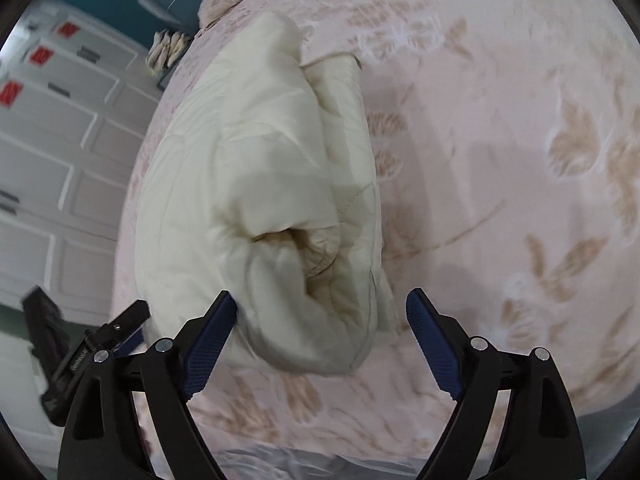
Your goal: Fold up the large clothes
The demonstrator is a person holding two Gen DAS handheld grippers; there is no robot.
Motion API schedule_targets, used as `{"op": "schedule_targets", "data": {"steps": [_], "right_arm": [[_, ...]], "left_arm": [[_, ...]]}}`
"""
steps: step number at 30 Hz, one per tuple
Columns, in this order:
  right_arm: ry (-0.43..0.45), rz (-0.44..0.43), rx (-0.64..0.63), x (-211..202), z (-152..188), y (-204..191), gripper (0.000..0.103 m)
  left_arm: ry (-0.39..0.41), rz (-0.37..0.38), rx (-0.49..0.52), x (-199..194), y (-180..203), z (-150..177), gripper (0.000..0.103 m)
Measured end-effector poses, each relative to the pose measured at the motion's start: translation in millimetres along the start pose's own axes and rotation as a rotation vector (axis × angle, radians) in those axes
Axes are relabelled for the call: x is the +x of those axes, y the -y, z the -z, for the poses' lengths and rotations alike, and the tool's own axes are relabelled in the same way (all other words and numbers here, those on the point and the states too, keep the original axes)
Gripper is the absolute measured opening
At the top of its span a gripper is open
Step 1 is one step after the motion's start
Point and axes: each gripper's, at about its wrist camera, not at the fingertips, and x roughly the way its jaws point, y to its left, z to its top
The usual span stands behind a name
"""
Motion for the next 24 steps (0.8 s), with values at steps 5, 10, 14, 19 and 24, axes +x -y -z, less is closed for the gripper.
{"op": "schedule_targets", "data": {"steps": [5,10,14,19,24], "right_arm": [[-0.022,-0.112,0.094,21,-3,10,0.087],[-0.004,-0.142,0.092,33,-9,4,0.089],[0.017,-0.107,-0.039,28,-20,-25,0.048],[0.121,-0.002,-0.293,-6,-33,-87,0.029],[0.264,0.064,-0.507,-33,-52,-150,0.027]], "left_arm": [[-0.041,0.153,-0.099,30,-13,-9,0.098],[-0.108,0.285,-0.215,55,-22,-13,0.098],[-0.032,0.232,-0.075,31,4,-21,0.078],[0.089,0.22,0.087,-16,34,-44,0.059],[0.237,0.212,0.181,-57,49,-81,0.056]]}}
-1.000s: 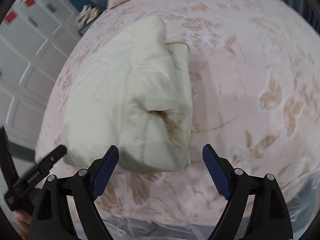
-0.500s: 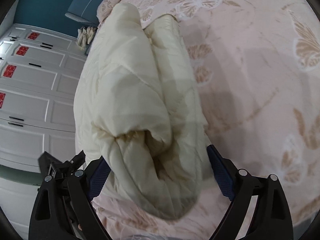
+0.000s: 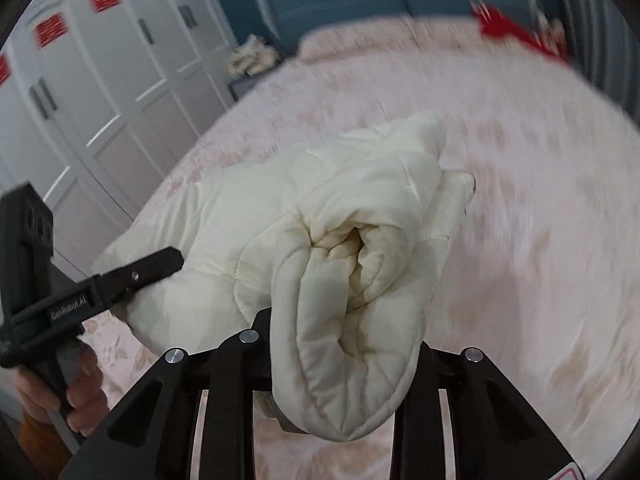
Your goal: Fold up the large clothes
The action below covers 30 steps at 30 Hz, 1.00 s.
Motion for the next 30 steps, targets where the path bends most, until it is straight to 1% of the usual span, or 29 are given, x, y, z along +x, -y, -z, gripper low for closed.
{"op": "schedule_targets", "data": {"steps": [3,5,7,8,11,14,16,17,20,21,25,30], "right_arm": [[0.069,-0.008,-0.054,0,-34,-4,0.027],[0.114,-0.011,-0.096,5,-52,-10,0.027],[0.139,-0.019,-0.114,16,-67,-10,0.027],[0.142,-0.024,-0.117,27,-73,-9,0.027],[0.117,-0.029,-0.115,63,-82,-4,0.027],[0.032,-0.017,-0.094,116,-82,4,0.027],[-0.029,-0.011,-0.08,144,-71,8,0.027],[-0.048,-0.009,-0.077,156,-64,10,0.027],[-0.067,0.002,-0.077,169,-45,13,0.027],[-0.078,-0.001,-0.068,172,-41,15,0.027],[-0.091,-0.004,-0.044,177,-32,16,0.028],[-0.115,0.035,-0.023,183,-31,12,0.031]], "left_arm": [[0.092,-0.009,0.068,-13,3,-28,0.056],[0.152,-0.035,0.119,-16,4,-42,0.056],[0.193,-0.057,0.152,-10,-3,-54,0.056],[0.198,-0.069,0.159,-5,-8,-58,0.056],[0.187,-0.111,0.164,23,-28,-70,0.056],[0.105,-0.161,0.127,70,-56,-66,0.056],[0.044,-0.184,0.095,94,-72,-58,0.057],[0.038,-0.194,0.099,102,-77,-51,0.058],[0.027,-0.229,0.164,109,-75,-33,0.06],[0.021,-0.234,0.168,111,-76,-30,0.061],[-0.004,-0.254,0.146,114,-79,-21,0.063],[-0.031,-0.298,0.123,117,-77,-20,0.064]]}}
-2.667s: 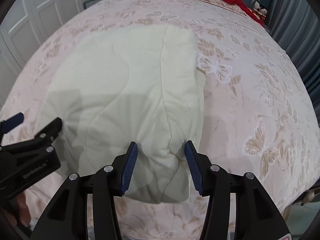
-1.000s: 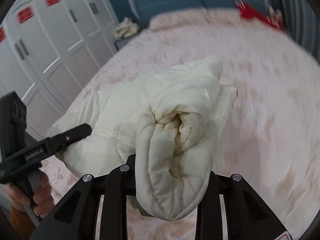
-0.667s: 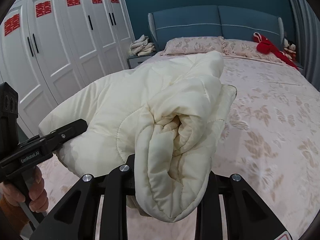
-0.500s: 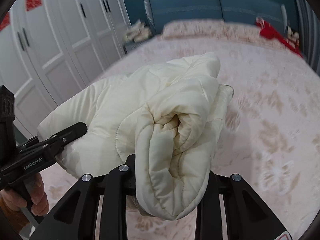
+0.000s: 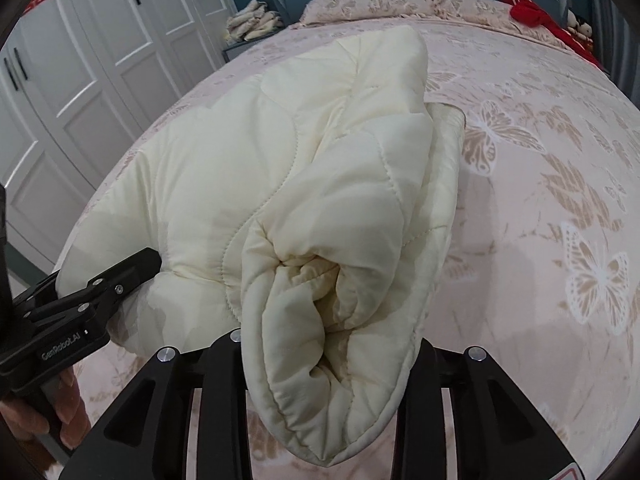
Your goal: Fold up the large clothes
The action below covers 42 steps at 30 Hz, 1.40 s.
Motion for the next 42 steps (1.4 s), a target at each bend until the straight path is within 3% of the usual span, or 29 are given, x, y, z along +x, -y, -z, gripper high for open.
{"op": "schedule_targets", "data": {"steps": [4,9,13,17,18,20,21,25,30,42], "right_arm": [[-0.047,0.031,0.055,0,-2,-1,0.04],[-0.101,0.109,0.098,-27,-3,-10,0.048],[-0.04,0.189,0.087,-66,3,-20,0.051],[0.053,0.274,0.05,-103,8,-28,0.051],[0.069,0.276,0.043,-109,9,-31,0.048],[0.07,0.253,0.012,-113,8,-34,0.024],[0.057,0.245,-0.002,-111,6,-35,0.014],[-0.035,0.269,-0.047,-81,3,-36,0.015],[-0.106,0.265,-0.008,-52,13,-22,0.016],[-0.153,0.313,-0.055,-16,30,-29,0.017]], "left_arm": [[-0.045,-0.049,-0.027,-1,3,-2,0.068],[-0.117,-0.173,-0.078,-12,4,-7,0.077],[-0.094,-0.274,-0.028,-40,15,-8,0.078],[-0.076,-0.31,-0.003,-60,24,-6,0.078],[-0.074,-0.313,-0.005,-62,25,-7,0.078],[-0.072,-0.32,-0.007,-64,26,-8,0.078],[-0.073,-0.328,-0.01,-64,27,-9,0.078],[-0.111,-0.343,-0.008,-49,27,-7,0.078],[-0.151,-0.361,0.004,-28,28,2,0.08],[-0.17,-0.361,-0.007,-2,22,18,0.087]]}}
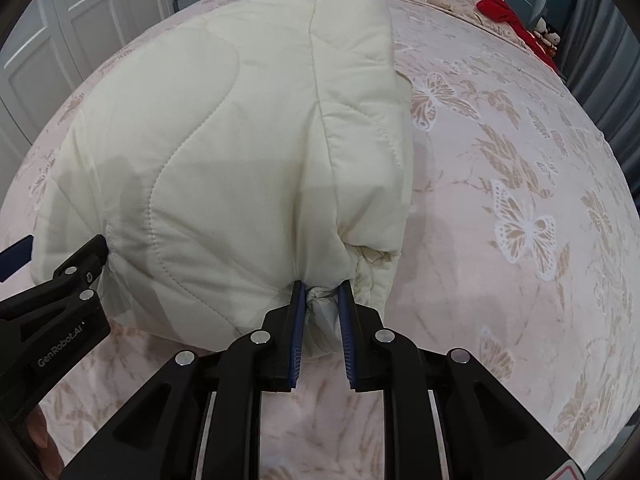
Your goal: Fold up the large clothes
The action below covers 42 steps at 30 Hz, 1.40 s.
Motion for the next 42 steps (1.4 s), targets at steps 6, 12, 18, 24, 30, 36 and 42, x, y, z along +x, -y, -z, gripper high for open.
{"op": "schedule_targets", "data": {"steps": [6,12,18,24,30,36,42], "right_arm": [[-0.008,-0.009,-0.003,8,0,0,0.017],[-0.003,-0.014,-0.005,13,2,-1,0.017],[-0.006,-0.035,0.014,14,3,0,0.017],[-0.022,-0.057,0.029,17,1,3,0.017],[-0.029,-0.139,0.069,1,-7,22,0.013],[0.154,-0.212,0.191,-74,-22,59,0.012],[0.031,-0.204,0.158,-26,-66,43,0.01]], "left_arm": [[0.003,0.008,0.003,5,1,2,0.088],[0.014,-0.003,0.012,8,4,4,0.089],[0.025,-0.017,0.019,9,5,4,0.089],[0.023,-0.02,0.019,10,6,4,0.089],[0.026,0.014,0.023,-6,-5,-3,0.087],[0.097,0.101,-0.082,-48,-45,-30,0.086],[-0.003,0.055,-0.064,-5,-33,-63,0.086]]}}
